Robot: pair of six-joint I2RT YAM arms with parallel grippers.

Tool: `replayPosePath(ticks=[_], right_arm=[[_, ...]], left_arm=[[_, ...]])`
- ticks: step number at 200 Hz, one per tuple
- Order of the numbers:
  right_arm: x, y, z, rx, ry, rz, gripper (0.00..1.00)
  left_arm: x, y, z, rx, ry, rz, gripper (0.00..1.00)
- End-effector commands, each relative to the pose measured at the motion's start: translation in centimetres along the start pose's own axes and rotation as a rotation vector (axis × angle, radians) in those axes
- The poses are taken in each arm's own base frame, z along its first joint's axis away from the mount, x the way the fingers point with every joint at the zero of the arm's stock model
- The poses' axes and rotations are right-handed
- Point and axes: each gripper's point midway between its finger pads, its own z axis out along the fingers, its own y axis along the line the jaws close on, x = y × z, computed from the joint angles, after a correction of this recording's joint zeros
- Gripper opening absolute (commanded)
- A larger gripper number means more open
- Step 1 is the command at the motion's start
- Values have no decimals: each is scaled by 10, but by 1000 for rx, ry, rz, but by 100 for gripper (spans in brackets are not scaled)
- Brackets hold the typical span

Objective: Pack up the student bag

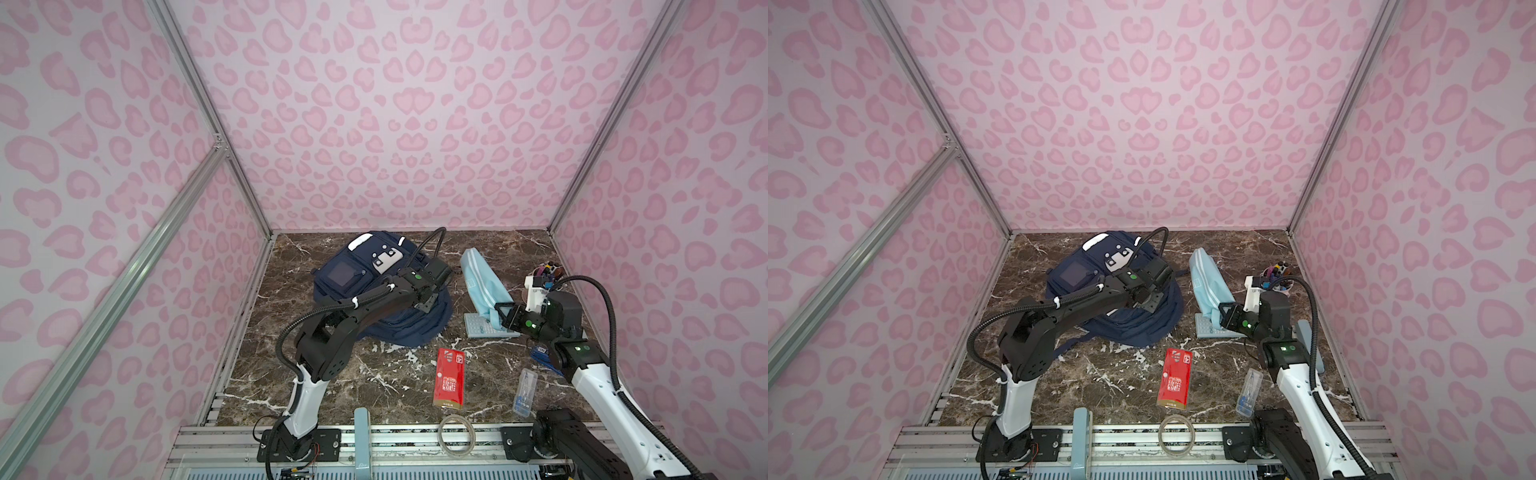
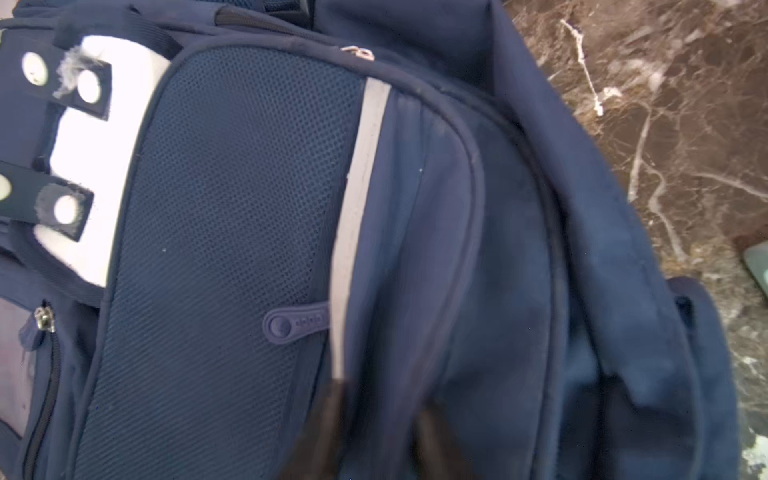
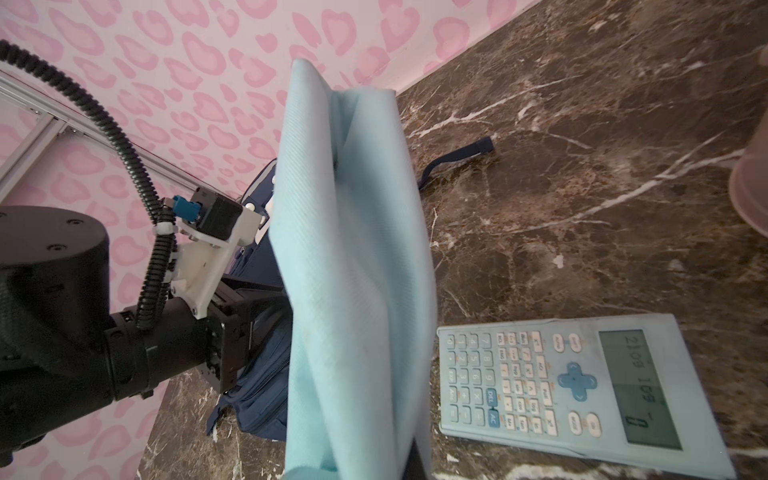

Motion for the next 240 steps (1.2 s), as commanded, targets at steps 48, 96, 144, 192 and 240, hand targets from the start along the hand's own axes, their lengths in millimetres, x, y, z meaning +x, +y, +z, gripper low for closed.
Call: replayPosePath(ticks=[48, 96, 144, 192, 240], right_arm=[[11, 36, 17, -129, 45, -43, 0], [42, 81, 59, -183, 147, -129, 0], [74, 134, 146, -262, 365, -175, 0], [84, 167, 241, -297, 298, -59, 0], [94, 194, 306, -313, 178, 82, 2]], left_arm=[[-35, 64, -82, 92, -157, -148, 3], [-48, 89, -112, 124, -222, -202, 3], [-65, 92, -134, 161, -286, -191, 3], [-74, 101, -149, 137, -308, -169, 3], [-75, 101, -169, 180, -353, -186, 3]])
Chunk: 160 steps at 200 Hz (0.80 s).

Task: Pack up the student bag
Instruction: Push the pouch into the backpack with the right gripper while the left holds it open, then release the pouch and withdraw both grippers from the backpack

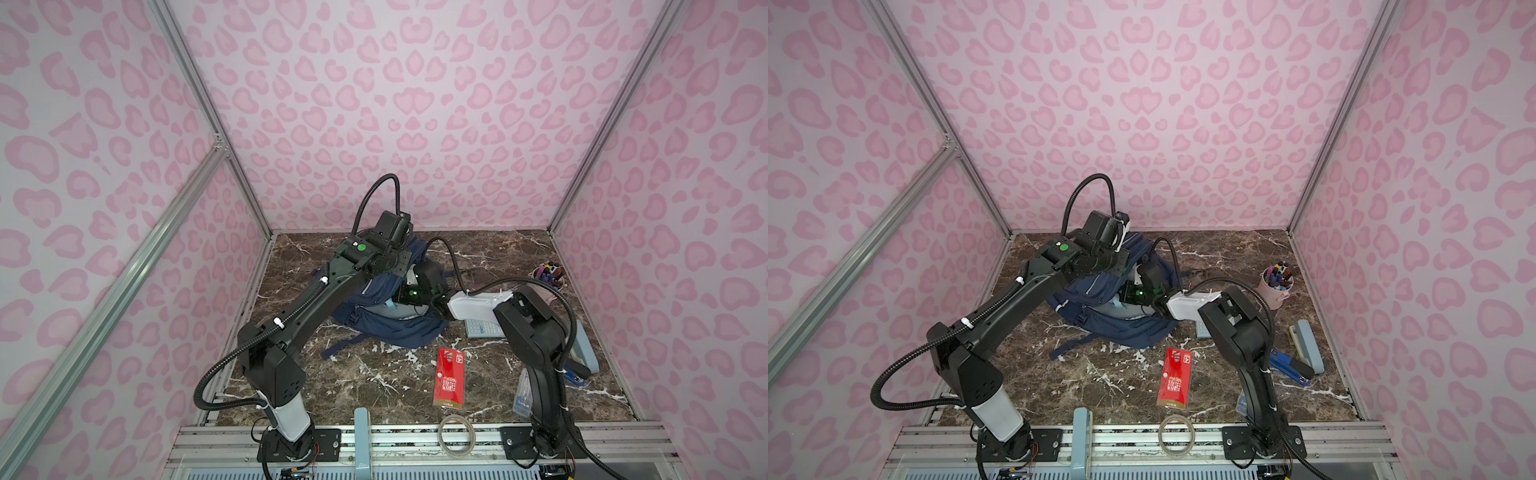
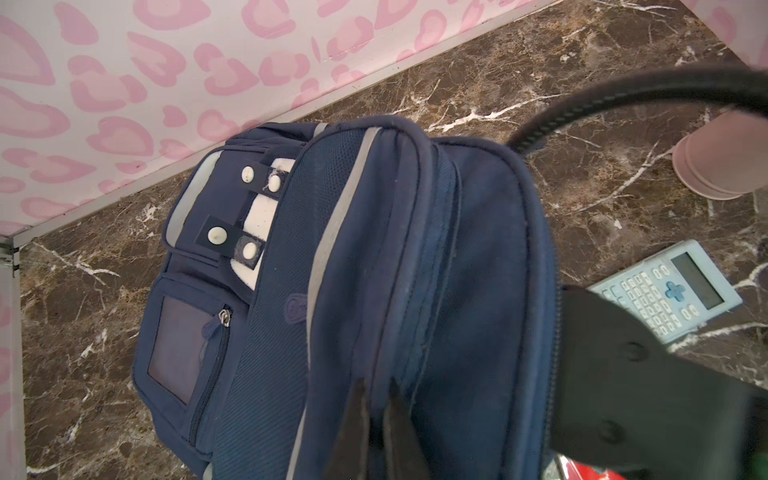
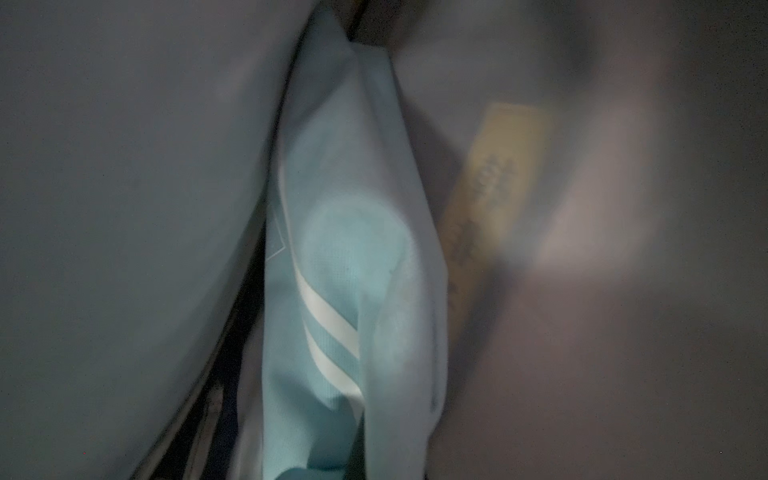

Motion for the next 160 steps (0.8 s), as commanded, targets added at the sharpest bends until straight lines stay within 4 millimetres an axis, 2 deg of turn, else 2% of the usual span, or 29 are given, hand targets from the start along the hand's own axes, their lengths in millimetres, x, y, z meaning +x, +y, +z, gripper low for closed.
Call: replayPosePath(ticks=[1, 13, 27, 38, 58, 62, 67, 89, 109, 148, 153, 158, 160], right_arm=[[-21, 8, 19, -36, -141, 64, 3], [-20, 8, 26, -43, -136, 74, 18], [-17, 7, 24, -40, -113, 65, 43], [-16, 6, 13, -11, -111, 32, 57], [-13, 6, -17, 51, -105, -30, 71], [-11, 6, -24, 59, -102, -35, 92], [-10, 6, -33, 72, -99, -44, 97], [-3, -4, -68, 139, -87, -59, 98], [13, -15, -100, 199, -64, -75, 98], [33, -30, -179, 358, -66, -162, 98], [33, -30, -189, 377, -73, -172, 98], [33, -29, -200, 390, -84, -183, 98], [32, -29, -205, 395, -92, -185, 98]], left_arm=[[-24, -4, -19, 44, -106, -28, 3], [-19, -1, -18, 46, -102, -46, 3], [-10, 2, -13, 47, -92, -74, 3], [-2, 7, -7, 37, -85, -100, 3], [7, 17, 3, 33, -79, -155, 3], [8, 19, 4, 32, -79, -165, 3], [10, 20, 6, 34, -74, -172, 3], [15, 27, 12, 16, -84, -204, 3], [27, 28, 20, 12, -63, -230, 4], [44, 21, 23, 60, -79, -312, 26], [43, 21, 20, 61, -86, -318, 30], [54, 22, 24, 52, -63, -320, 35], [56, 23, 24, 49, -62, -322, 41]])
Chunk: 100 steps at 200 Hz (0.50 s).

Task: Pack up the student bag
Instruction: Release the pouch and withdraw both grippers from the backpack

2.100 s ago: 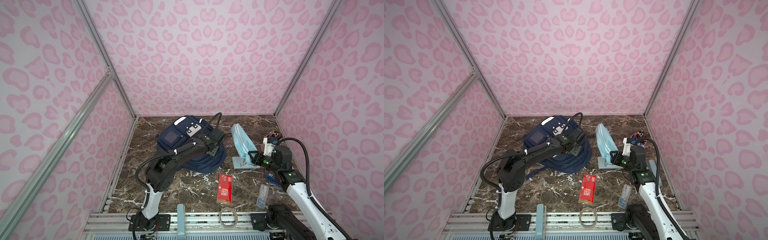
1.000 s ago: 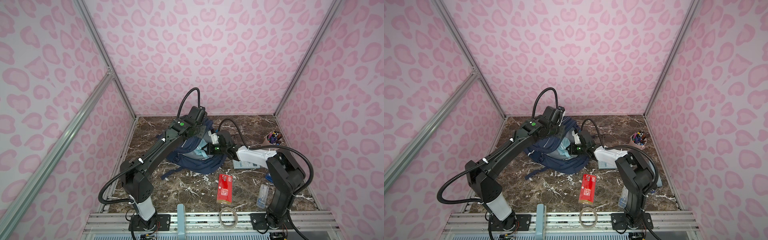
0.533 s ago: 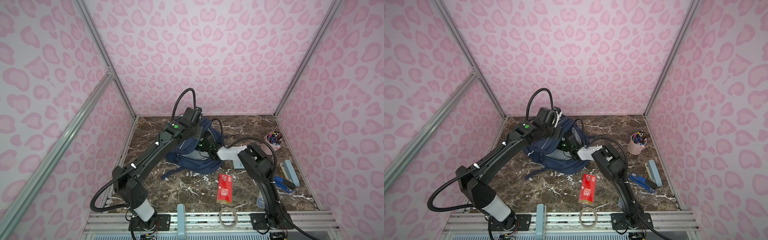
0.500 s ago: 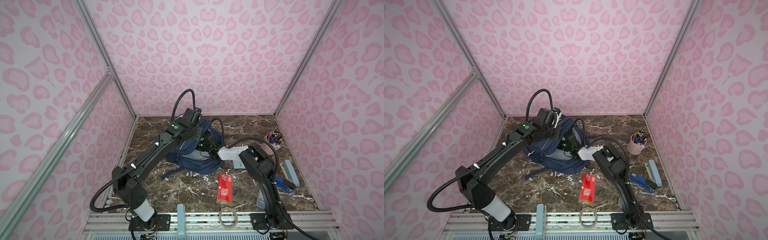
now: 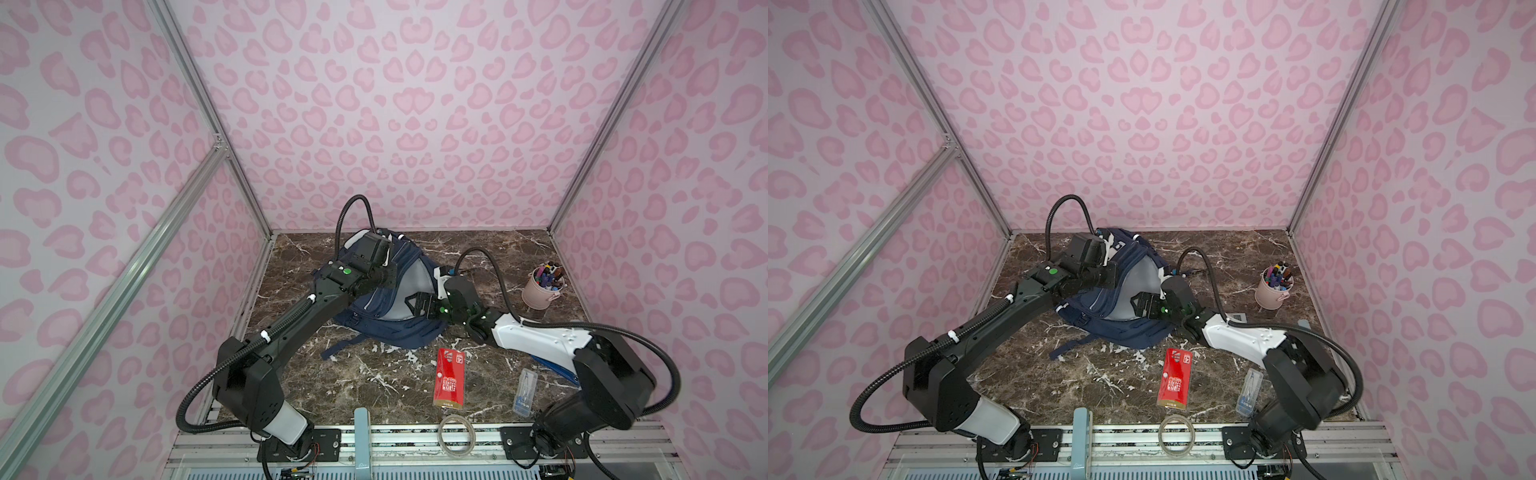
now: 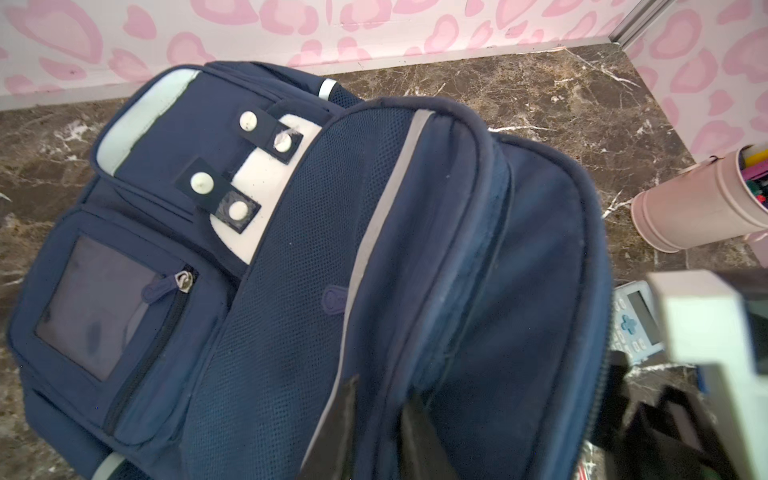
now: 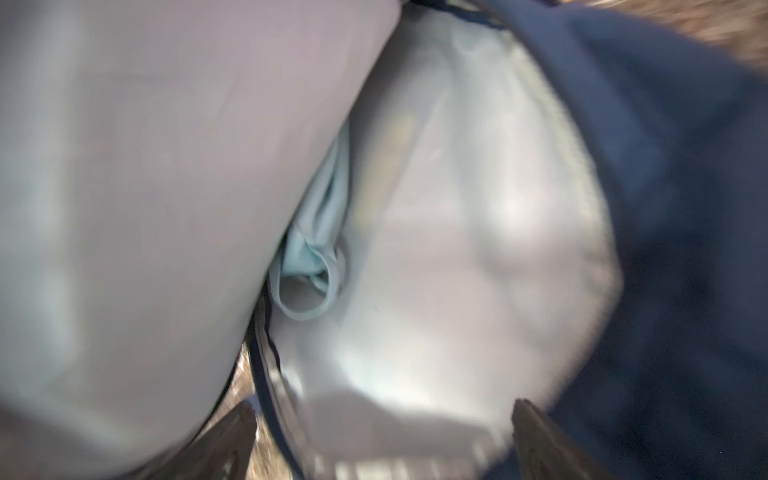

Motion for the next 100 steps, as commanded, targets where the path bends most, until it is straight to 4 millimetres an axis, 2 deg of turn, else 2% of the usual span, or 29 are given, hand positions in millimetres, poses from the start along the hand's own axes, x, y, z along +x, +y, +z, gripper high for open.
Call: replayPosePath(ticks=[1, 21, 34, 45, 54, 74, 87, 100], right_arm=[[7, -30, -36, 155, -6, -74, 98], [-4, -45, -85, 231, -108, -20, 98], [-6, -42, -111, 187, -122, -89, 98], [-4, -61, -133, 247, -155, -50, 98], [2, -70, -144, 247, -147, -23, 98], [31, -84, -148, 201, -39, 45, 98], [51, -92, -147, 197, 18, 61, 98], [67, -100, -147, 203, 51, 81, 98]], left_arm=[[4, 8, -3, -19, -27, -62, 44], [10, 15, -13, -39, -37, -107, 99], [16, 16, -22, -19, -57, -124, 97], [19, 15, -33, 3, -78, -159, 97], [26, 10, -40, 50, -66, -187, 97], [44, -21, -53, 240, -50, -250, 100], [65, -42, -53, 335, -27, -273, 94], [92, -56, -50, 341, 38, -247, 89]])
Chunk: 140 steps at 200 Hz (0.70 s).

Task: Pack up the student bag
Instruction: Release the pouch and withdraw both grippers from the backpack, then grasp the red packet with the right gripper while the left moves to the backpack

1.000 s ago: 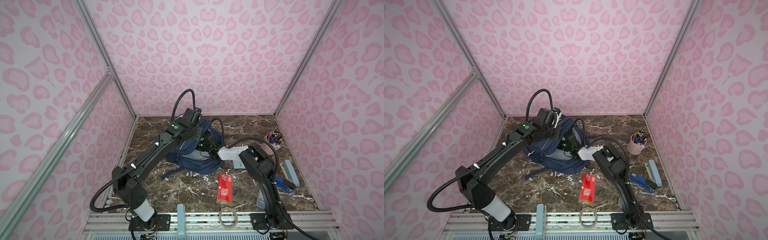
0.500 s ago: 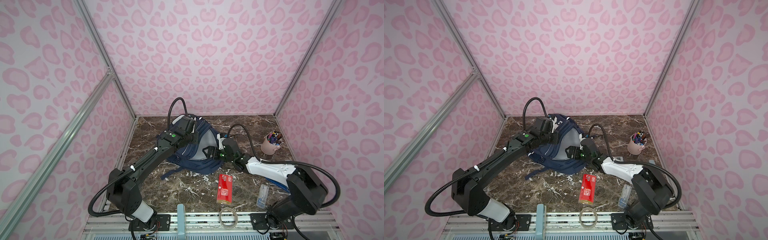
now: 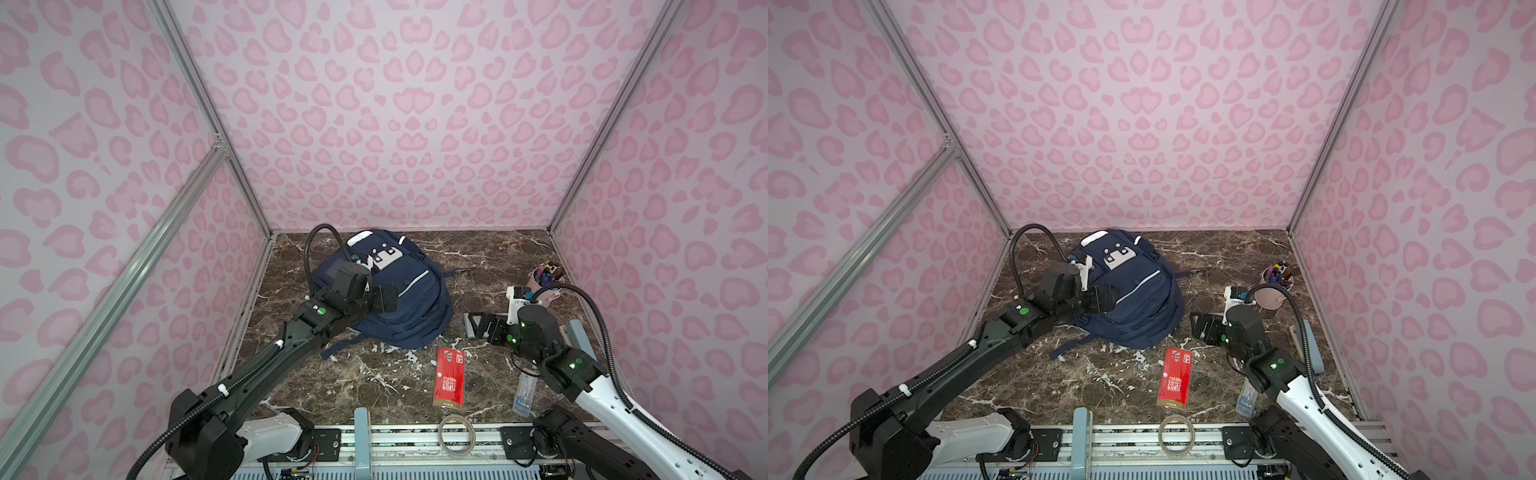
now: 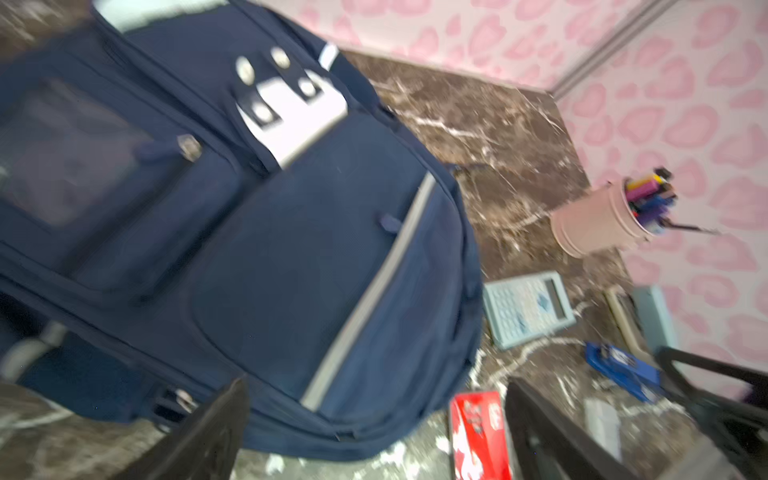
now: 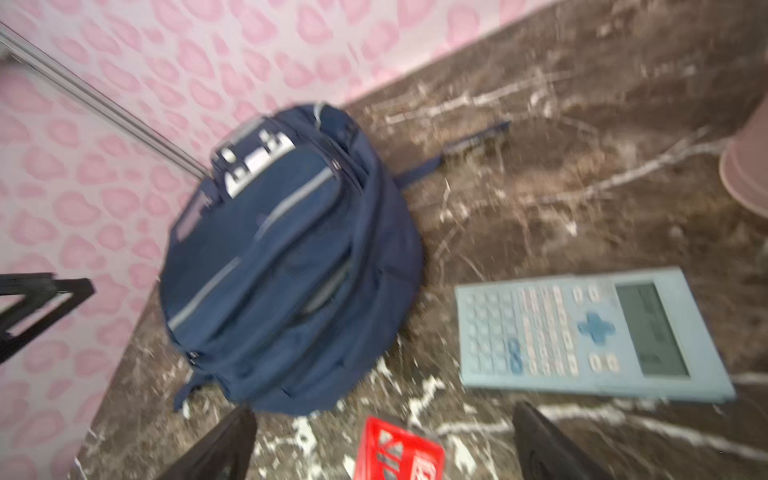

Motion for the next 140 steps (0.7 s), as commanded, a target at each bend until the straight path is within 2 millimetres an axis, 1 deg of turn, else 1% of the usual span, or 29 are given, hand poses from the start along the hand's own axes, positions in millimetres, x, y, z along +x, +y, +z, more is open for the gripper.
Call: replayPosePath(ticks=[1, 10, 21, 26, 42, 58, 72, 91, 102, 110, 118, 121, 128, 140], right_arm=[[45, -15, -1, 4, 156, 23, 98], [54, -20, -1, 8, 172, 37, 98], [63, -22, -1, -6, 186, 57, 98], [67, -22, -1, -19, 194, 68, 98], [75, -22, 0, -41, 203, 95, 98], [85, -25, 3, -39, 225, 108, 98], [96, -29, 7, -23, 261, 107, 96], [109, -31, 12, -20, 303, 107, 92], [114, -29, 15, -48, 311, 118, 90], [118, -26, 18, -79, 317, 131, 89], [120, -22, 21, -110, 317, 144, 89], [121, -21, 22, -115, 318, 148, 88], [124, -22, 25, -119, 323, 154, 87], [127, -24, 28, -114, 329, 160, 86]], left_arm=[[27, -35, 3, 143, 54, -51, 89], [46, -36, 8, 128, 86, -52, 86], [68, -40, 16, 147, 113, -70, 78], [81, -43, 20, 158, 139, -72, 75], [116, -46, 32, 147, 217, -56, 70], [136, -47, 42, 113, 235, -47, 62], [157, -62, 52, 153, 286, -40, 59], [177, -77, 65, 170, 334, -27, 53], [185, -85, 72, 175, 361, -10, 45], [191, -86, 79, 157, 375, 1, 40], [196, -84, 85, 126, 382, 8, 38], [197, -82, 87, 114, 383, 12, 33], [201, -81, 92, 97, 388, 23, 29], [207, -79, 97, 85, 403, 21, 26]])
